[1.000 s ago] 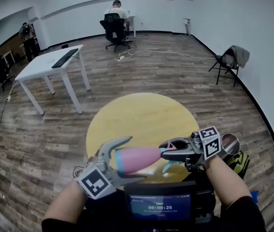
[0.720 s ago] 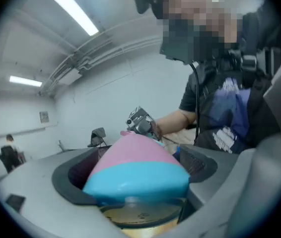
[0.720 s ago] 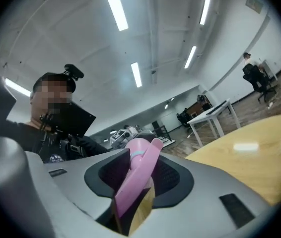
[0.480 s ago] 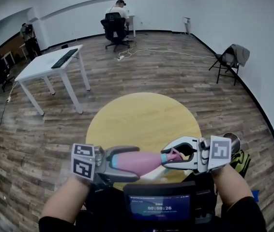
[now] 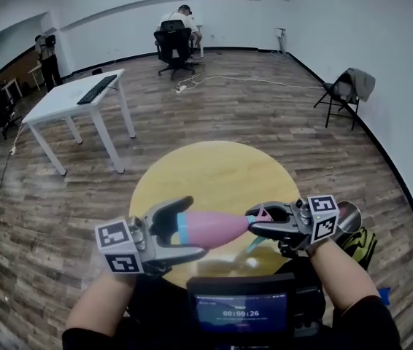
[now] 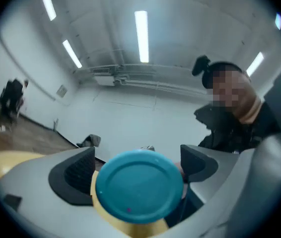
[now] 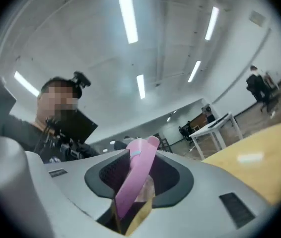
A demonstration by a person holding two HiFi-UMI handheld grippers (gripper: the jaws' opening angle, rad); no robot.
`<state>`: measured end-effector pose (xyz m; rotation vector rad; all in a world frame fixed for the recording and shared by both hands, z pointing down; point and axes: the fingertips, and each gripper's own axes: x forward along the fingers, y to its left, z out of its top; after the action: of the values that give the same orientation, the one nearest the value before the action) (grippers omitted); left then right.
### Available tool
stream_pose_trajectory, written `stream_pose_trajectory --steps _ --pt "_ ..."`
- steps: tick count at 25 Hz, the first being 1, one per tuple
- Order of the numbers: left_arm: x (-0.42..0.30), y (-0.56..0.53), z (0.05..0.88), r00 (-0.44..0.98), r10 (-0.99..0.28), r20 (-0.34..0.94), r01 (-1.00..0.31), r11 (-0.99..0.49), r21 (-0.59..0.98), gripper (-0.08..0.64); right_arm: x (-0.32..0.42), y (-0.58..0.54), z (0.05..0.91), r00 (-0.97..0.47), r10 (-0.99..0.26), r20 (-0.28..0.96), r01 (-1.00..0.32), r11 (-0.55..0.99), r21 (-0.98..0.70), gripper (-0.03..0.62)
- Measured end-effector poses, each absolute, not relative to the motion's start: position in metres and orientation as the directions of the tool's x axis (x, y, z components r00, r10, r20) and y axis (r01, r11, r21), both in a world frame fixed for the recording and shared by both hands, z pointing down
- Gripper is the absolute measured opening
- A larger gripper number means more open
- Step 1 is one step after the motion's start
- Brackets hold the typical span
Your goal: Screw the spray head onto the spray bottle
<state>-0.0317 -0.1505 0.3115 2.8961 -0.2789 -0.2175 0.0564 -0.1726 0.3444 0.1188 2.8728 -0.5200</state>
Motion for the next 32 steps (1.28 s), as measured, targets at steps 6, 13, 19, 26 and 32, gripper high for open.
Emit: stream_pose_trajectory --steps 6,13,19,26,32 --pt "-0.019 -0.140 0.370 0.879 -0.397 0.265 -0.242 -0.849 -0.469 0.545 0.042 -0.177 0.366 -0.976 0.073 -0.206 0.177 0.818 -0.547 0.149" --pt "-0.009 -0.129 0.384 0.891 -0.343 0.296 -0.201 -0.885 -0.420 0.541 0.038 -0.173 0.371 -0.987 0.056 -0.151 0.136 0.789 -0.599 0.155" --pt "-0.007 -0.127 0.378 0.921 -0.289 0.261 -0.198 -0.925 -0.324 0.537 0.037 -0.167 0.364 -0.988 0.048 -0.149 0.118 0.854 -0.506 0.153" --pt "-0.023 -0.131 0.359 0.999 0.010 -0.050 0.040 -0.746 0.664 0.534 0.029 -0.126 0.334 -0.995 0.059 -0.078 0.054 0.997 0.058 0.152" --pt "-0.029 -0.145 0.345 0.982 -0.072 -0.174 0.074 -0.704 0.706 0.541 0.034 -0.131 0.335 -0.993 0.046 -0.110 0.041 0.998 0.050 0.149"
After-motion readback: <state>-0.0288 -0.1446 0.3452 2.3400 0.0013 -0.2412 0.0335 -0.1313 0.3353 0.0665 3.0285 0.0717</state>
